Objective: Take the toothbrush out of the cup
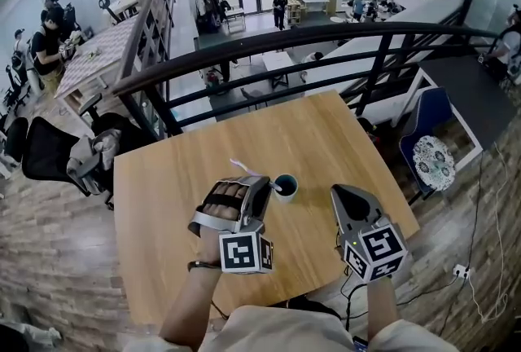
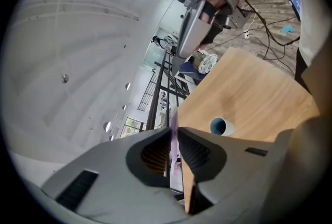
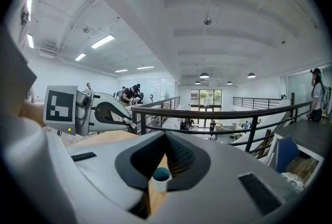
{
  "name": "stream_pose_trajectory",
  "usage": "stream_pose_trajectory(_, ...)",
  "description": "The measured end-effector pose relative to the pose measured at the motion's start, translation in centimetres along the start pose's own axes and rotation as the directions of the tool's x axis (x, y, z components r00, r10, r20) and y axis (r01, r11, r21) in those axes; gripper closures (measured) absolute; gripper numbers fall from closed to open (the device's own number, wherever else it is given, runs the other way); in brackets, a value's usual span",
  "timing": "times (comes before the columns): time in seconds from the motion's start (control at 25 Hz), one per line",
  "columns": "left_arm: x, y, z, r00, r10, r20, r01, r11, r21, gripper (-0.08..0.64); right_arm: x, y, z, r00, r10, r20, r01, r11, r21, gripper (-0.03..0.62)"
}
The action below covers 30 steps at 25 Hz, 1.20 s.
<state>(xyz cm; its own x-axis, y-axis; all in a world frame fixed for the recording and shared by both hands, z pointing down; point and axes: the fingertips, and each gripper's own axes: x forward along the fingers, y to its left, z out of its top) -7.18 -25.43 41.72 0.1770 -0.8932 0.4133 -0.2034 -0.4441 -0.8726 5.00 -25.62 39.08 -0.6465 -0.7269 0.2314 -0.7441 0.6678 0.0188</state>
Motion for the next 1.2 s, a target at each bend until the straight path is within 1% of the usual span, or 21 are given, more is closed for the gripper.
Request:
stream_pose_trajectory(0.16, -0.8, 0.2, -0.8, 0.999, 0.013, -0.03, -0.013, 1.0, -0.003, 0.486, 0.6, 0.4, 0.2, 1.0, 0.021, 0.002, -0.021, 1.0, -0.007, 0.595)
stream_pose_trajectory(0.32, -1.1, 0.6, -1.0, 0.999, 0.02, -0.039, -0.02, 1.0, -0.007, 0.486, 0.9, 0.5, 0.7, 1.0, 0.026, 0.001, -0.026, 0.999, -0.027, 0.594)
stream_pose_trajectory(0.72, -0.7, 0.3, -1.3, 0.999, 0.03, -0.04, -0.03, 1.0, -0.01, 0.486, 1.3, 0.5, 0.8, 1.0, 0.01, 0.026, -0.008, 0.998, -0.062, 0.594)
stream_pose_trajectory(1.2, -0.3, 0.6, -1.0, 0.999, 0.033, -0.028, -0.033, 0.999, -0.015, 0.486, 2.3, 0.2, 0.2, 1.0, 0.013, 0.005, -0.013, 0.998, -0.063, 0.594)
